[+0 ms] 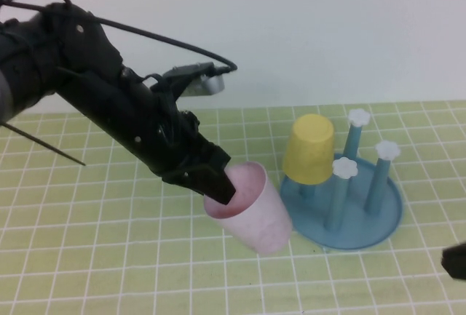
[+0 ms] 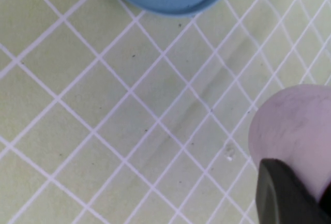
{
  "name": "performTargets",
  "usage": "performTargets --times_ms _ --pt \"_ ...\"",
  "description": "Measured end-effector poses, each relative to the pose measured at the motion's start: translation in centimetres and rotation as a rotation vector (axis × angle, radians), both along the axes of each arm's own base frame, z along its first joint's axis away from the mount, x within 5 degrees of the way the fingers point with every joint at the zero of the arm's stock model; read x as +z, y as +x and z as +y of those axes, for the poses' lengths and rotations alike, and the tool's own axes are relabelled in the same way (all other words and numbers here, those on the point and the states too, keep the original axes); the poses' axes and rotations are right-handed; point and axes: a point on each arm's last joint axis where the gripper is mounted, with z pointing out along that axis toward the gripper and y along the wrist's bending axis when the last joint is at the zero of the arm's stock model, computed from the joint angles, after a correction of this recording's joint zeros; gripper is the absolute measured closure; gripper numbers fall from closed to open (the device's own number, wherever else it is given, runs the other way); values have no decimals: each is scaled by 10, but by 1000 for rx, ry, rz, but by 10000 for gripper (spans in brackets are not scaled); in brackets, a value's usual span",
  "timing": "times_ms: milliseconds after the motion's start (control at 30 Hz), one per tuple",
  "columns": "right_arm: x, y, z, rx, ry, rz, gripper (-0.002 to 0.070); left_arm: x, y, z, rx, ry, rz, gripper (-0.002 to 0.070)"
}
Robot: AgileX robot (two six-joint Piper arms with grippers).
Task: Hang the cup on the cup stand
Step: Adjust the cup with two arms
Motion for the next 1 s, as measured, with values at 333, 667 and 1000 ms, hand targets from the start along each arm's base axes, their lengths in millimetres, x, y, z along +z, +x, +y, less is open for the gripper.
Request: performTargets --times_ms 333,667,1000 --pt "15 36 34 129 -25 54 678 27 -28 8 14 -10 -67 675" --pt "-5 58 58 231 -75 33 661 31 -51 9 15 -91 -30 675" --pt "0 61 62 225 -27 -19 183 38 -53 3 20 -200 3 675"
